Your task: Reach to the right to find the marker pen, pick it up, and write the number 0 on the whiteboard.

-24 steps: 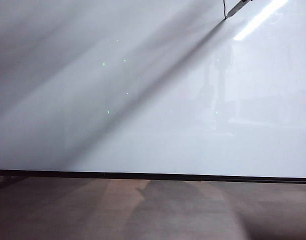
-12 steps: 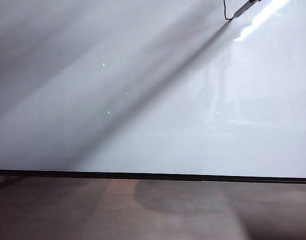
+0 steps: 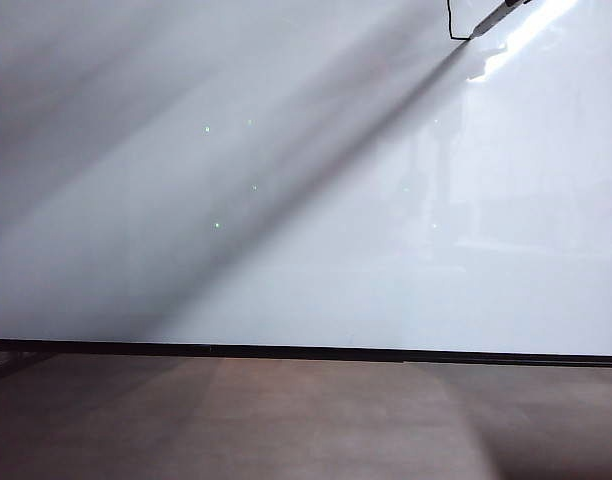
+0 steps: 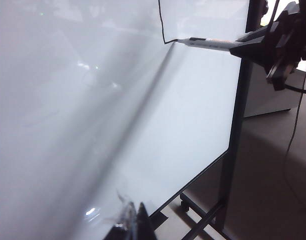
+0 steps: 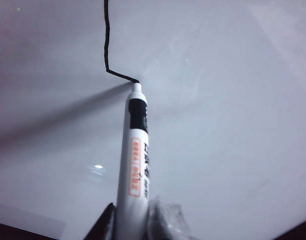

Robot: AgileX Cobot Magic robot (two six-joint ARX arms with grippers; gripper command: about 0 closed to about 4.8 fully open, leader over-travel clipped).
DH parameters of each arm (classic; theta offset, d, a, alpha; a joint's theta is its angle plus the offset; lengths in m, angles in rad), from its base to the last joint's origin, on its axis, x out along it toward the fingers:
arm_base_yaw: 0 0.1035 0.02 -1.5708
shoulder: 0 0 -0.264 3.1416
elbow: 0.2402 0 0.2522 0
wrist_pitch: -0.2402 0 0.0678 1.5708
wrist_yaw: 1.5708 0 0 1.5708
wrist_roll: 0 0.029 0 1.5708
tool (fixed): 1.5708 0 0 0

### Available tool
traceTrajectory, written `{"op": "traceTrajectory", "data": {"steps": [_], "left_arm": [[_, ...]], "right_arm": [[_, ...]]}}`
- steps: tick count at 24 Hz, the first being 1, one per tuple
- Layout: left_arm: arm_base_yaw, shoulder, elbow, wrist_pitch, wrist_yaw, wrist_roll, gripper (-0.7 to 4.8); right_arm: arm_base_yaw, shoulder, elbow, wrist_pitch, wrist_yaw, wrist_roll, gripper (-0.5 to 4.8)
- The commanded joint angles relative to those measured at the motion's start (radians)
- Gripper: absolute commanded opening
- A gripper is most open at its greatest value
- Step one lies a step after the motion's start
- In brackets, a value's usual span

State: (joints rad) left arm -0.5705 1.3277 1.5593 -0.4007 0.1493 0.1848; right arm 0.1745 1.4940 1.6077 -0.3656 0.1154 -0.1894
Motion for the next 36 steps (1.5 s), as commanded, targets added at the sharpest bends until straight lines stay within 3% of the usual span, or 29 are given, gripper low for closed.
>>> {"op": "traceTrajectory", "data": {"steps": [1,12,20,27,36], "left_arm": [[0.0,-0.004,0.003,0.013,0.001,0.002,-0.05],[0.0,-0.004,0.003,0.013,0.0,0.002,-0.05],[0.0,-0.004,0.003,0.013,0.0,0.002,-0.05],[0.0,-0.003,0.003,0.013,0.001,0.002,-0.05],[-0.001,0.001,0.003,0.021,0.002,0.002,-0.05]], "right_arm": [[-0.012,0.001,0.002,0.047,0.075,0.011,-0.04],[-0.012,0.001,0.002,0.045,0.119,0.013,-0.04],[-0.01,-0.023,0.002,0.048,0.008,0.053,-0.04],[0.003,-0.152,0.002,0.088,0.024,0.058,-0.04],[0.003,-0.131,0.003,0.111,-0.006,0.059,-0.04]]}}
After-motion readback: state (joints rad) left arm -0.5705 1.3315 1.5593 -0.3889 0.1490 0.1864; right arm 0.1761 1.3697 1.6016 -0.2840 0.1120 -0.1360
